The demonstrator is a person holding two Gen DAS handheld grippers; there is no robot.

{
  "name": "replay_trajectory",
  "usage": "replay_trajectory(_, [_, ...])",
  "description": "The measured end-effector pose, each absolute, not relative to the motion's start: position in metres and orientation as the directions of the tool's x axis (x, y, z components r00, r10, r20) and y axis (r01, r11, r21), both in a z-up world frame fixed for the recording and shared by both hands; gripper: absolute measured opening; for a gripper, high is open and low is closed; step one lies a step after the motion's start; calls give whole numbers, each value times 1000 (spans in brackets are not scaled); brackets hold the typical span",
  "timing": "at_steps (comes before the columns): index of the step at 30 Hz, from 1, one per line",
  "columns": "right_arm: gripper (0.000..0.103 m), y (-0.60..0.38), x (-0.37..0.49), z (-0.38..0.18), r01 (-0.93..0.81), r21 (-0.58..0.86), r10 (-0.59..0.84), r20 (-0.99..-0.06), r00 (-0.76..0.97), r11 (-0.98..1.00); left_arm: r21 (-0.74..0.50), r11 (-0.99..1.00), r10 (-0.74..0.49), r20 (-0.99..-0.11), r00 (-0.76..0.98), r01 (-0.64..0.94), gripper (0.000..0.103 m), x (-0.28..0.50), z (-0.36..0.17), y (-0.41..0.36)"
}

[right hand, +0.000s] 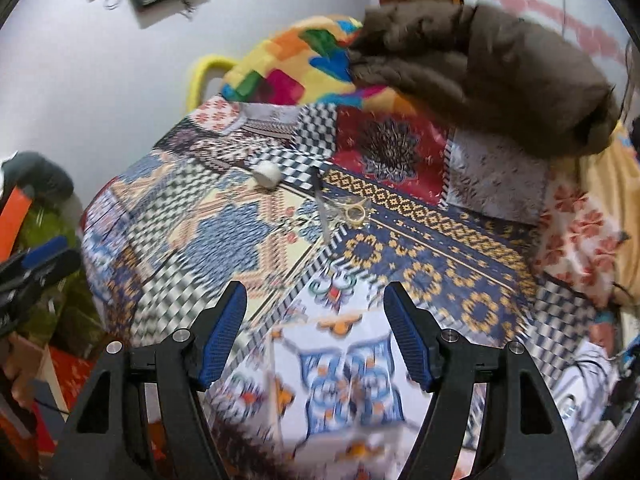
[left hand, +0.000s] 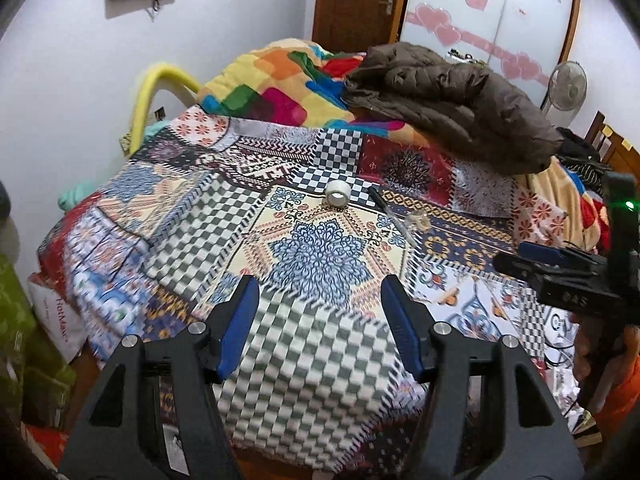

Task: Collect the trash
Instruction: 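Grasp the clear bag with the right tool while the left tool grasps the white tape roll, then carry the clear bag and tape roll over the white bin with both tools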

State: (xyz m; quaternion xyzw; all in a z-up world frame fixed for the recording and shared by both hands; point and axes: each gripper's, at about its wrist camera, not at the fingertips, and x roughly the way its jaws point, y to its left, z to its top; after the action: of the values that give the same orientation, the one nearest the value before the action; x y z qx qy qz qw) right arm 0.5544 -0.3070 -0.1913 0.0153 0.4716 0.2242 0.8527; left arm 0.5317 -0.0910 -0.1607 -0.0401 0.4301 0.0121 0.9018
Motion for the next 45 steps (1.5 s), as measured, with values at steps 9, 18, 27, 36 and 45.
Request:
replay_trajectory(9, [68,-256,636,-264,-377,122,294,-848,441,918,-87,995,-41,-822,569,-54,62,621,-227,-78])
replay_trajectory(18, [63,-246,653,-284,-434,17,252,-834,491,901,-133,991,-100,-855,510,-27,62,702,-278,-77])
replay_trajectory(27, [23,-241,649,-279,-491,20,288,-830,478,871,-124,992,-98,-858,504,-18,62,751,-300,-94])
replay_trajectory(36, [13,-246,648,-281,-471,77,318,-831,457,878,-101,995,-90,-860,502,6,36,760,-310,-101])
replay_trajectory(45, [11,-266,631,-270,-429,145,336,-846,414,892,-139,989,-141,-834,534,43,36,710,-272,-102])
